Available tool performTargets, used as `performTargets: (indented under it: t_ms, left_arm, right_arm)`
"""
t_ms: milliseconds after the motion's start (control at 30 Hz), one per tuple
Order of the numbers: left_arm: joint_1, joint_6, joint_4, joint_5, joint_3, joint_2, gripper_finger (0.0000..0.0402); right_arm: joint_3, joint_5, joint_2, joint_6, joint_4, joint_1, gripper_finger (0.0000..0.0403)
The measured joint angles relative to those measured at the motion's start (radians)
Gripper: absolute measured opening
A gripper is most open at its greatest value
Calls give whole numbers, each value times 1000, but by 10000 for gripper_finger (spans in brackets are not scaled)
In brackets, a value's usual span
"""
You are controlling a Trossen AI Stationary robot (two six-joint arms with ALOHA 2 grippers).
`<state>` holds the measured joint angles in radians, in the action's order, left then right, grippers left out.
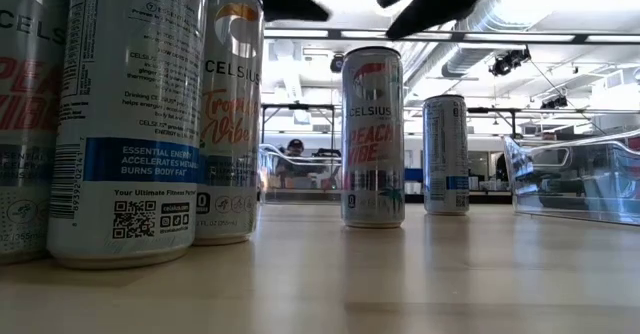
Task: Sort soda cans
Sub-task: Put the white-pink soda can into the right transparent bin
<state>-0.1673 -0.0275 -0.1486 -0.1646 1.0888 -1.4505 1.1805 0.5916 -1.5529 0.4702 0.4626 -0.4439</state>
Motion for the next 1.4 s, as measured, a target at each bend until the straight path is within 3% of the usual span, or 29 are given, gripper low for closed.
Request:
performTargets:
  t_ms: [233, 367, 600, 867, 1100, 1267, 1400]
  left_arm:
    - [-35, -109, 24, -202, -202, 157, 344]
    - [-53, -155, 83, -265, -282, 193, 344]
    - [-57, -153, 169, -266, -325, 187, 344]
    - [-57, -159, 172, -266, -325, 188, 344]
    - [-55, -180, 164, -265, -325, 188, 344]
    - [-55, -180, 164, -255, -325, 188, 344]
    - [-55, -178, 166, -251, -325, 188, 344]
  right_arm:
    - [0, -60, -76, 0, -41, 67, 353]
    - [0, -70, -115, 21, -39, 84, 353]
    - [0, -120, -138, 21, -48, 96, 349]
    - [0, -131, -138, 21, -39, 109, 269]
    - [2, -139, -137, 76, -41, 132, 262]
    - [0, -121, -129, 64, -48, 123, 246]
    - [28, -41, -89, 48, -3, 90, 242]
